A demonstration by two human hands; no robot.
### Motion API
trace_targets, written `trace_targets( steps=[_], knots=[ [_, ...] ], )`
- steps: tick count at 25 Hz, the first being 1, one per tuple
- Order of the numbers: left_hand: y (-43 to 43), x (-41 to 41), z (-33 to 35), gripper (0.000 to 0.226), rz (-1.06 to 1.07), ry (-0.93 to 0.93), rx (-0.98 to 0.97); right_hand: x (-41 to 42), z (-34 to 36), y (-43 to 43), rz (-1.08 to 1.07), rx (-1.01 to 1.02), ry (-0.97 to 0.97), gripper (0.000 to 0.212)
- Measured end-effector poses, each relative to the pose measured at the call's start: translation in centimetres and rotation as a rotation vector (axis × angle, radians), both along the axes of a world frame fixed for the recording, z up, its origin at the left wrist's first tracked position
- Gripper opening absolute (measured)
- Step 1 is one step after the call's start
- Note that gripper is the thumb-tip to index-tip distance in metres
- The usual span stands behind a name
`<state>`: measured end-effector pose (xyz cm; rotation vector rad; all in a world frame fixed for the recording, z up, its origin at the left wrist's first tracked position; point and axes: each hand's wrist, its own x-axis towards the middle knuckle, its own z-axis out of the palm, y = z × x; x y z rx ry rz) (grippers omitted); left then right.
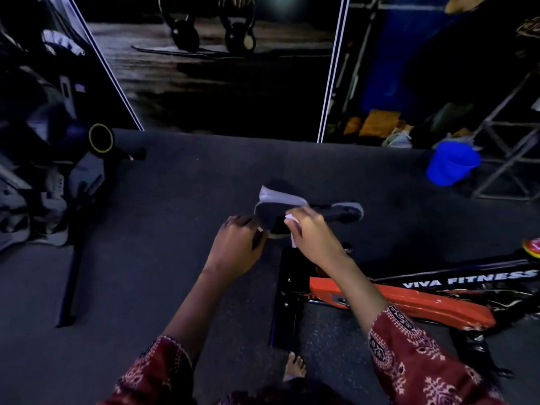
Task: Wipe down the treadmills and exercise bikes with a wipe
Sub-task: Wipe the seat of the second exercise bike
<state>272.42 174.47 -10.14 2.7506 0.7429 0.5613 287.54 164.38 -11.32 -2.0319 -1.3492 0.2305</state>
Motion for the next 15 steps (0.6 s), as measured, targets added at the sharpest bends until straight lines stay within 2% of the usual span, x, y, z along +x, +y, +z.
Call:
trace_targets(
  steps=[2,8,12,15],
  knots=[
    [1.7,1.3,-0.9,0.029,-0.013,0.055,-0.053,0.9,-1.4,1.4,-0.012,-0.018,0.037,0.022],
    [5.8,4.9,-1.8,0.036,-0.119,0.121,-0.101,3.2,-2.8,4.7,-0.074,-0.026,0.063,0.023],
    [10.7,8.1,-1.5,0.027,-0.173,0.125,-0.104,5.4,-2.0,8.9,-0.167,-0.015,0.041,0.022],
    [16.3,10.1,-1.4,0.03,-0.236,0.116,-0.07,6.3,-1.3,14.2,-0.235,0.003,0.011,0.023]
  ],
)
